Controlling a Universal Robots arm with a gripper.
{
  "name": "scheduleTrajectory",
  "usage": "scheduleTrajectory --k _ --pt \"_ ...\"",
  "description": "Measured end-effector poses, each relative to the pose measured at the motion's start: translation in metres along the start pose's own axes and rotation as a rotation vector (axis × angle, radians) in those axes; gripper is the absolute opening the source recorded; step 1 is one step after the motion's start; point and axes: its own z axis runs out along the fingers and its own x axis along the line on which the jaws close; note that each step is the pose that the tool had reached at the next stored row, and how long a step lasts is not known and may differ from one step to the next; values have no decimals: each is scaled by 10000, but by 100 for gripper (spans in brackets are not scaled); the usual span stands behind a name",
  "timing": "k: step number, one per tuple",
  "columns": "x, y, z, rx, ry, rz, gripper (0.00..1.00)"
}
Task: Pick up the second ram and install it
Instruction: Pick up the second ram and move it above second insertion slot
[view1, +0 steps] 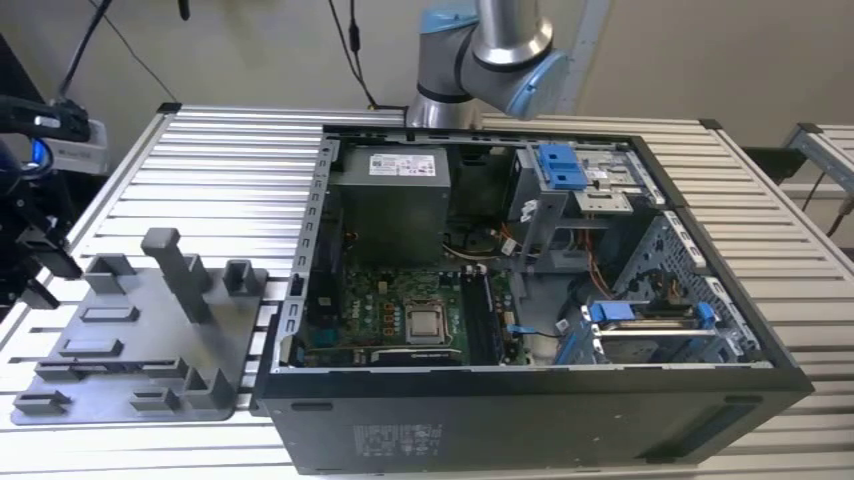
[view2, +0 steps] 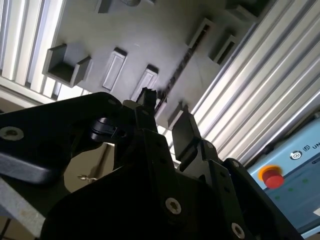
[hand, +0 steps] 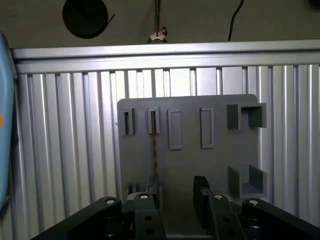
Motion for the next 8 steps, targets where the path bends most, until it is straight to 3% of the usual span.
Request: scheduleTrajectory --k 8 --pt "43 -5 132 3 -23 1 42"
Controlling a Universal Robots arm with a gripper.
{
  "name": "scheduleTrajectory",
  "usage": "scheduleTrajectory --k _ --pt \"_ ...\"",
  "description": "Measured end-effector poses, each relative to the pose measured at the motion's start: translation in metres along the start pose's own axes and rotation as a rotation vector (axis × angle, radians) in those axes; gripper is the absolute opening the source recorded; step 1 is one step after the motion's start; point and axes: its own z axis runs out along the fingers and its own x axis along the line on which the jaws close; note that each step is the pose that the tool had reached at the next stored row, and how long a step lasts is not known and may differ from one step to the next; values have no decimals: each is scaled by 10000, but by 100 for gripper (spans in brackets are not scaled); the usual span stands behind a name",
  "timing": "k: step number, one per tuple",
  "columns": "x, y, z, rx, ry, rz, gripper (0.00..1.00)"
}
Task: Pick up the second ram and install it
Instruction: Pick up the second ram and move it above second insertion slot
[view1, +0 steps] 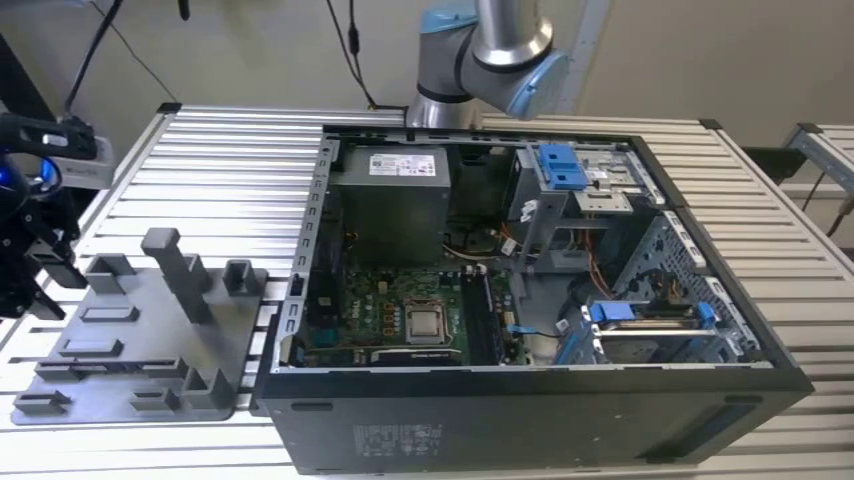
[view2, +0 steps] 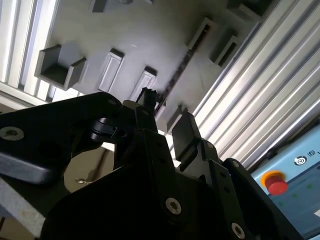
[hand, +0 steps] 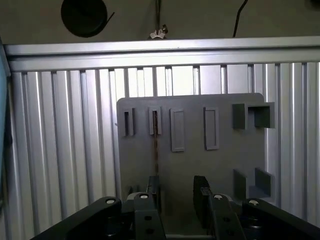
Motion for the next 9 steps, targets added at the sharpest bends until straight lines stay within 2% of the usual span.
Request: scheduleTrajectory --k 4,9 --pt "36 -16 63 0 -16 0 42" --pt "44 -38 118 6 -19 0 42"
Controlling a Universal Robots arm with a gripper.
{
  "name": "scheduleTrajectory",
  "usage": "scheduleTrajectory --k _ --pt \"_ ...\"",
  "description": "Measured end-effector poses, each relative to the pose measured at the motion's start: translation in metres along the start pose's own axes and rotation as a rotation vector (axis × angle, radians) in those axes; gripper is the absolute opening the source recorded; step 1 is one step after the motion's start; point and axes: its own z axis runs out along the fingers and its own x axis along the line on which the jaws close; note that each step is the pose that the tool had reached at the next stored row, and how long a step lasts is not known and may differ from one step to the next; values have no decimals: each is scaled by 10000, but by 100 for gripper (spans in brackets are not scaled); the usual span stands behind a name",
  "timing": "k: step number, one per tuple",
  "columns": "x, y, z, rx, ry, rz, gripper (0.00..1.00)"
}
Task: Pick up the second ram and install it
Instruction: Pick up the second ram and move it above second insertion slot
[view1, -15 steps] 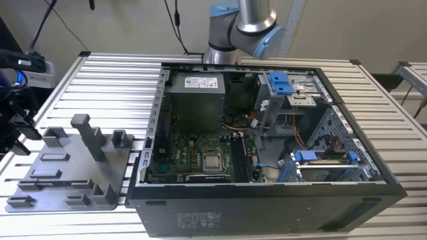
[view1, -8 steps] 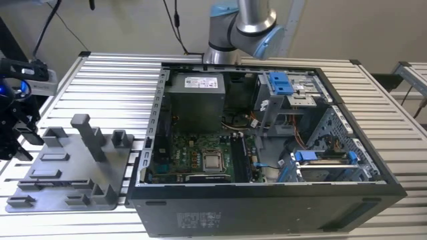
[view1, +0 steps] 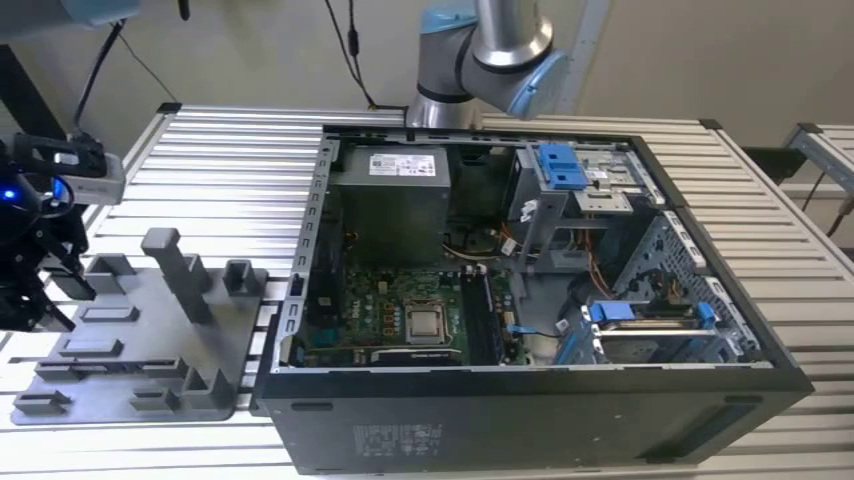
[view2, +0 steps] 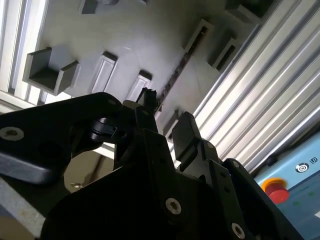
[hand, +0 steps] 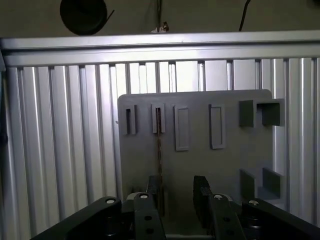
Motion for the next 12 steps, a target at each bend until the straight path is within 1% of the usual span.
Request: scheduleTrajectory --k 2,6,8,10,12 --pt "1 -2 3 3 -18 -6 42" --pt "1 -2 6 6 -21 -13 42" --pt "2 -3 19 21 -25 -15 42" --pt "3 -3 39 77 -19 -18 42" --pt "4 -3 62 186 -22 -22 42"
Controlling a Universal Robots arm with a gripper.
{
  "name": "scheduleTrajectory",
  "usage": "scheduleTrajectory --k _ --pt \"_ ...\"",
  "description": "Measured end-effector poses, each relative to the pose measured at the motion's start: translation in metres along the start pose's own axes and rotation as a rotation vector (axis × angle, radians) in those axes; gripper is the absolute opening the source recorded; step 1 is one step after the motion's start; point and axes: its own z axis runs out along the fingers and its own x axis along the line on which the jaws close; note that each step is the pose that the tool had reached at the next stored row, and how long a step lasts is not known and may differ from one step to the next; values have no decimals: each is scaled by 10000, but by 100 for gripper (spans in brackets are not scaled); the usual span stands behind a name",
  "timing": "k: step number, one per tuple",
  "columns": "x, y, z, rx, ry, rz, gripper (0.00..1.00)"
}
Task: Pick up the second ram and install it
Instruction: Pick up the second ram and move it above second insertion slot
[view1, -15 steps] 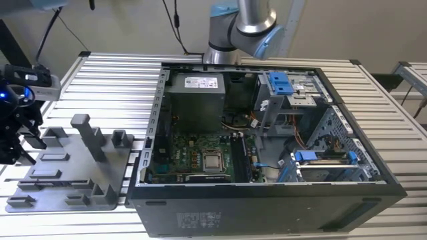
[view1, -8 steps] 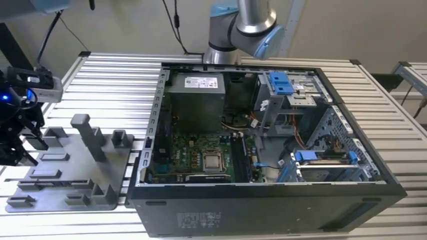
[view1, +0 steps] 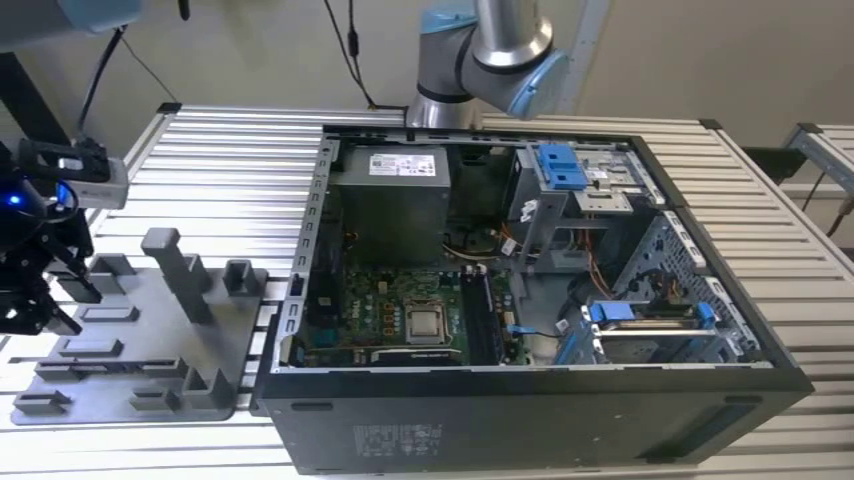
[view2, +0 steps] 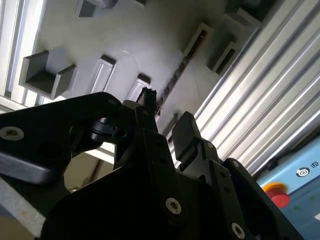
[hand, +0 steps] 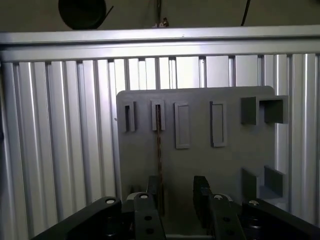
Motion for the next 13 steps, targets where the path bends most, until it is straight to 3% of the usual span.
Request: scheduleTrajectory --k 3,8,13 --pt "2 0 34 107 -6 -5 42" --pt "3 1 69 98 73 -5 42" --pt "6 1 133 77 82 -12 42"
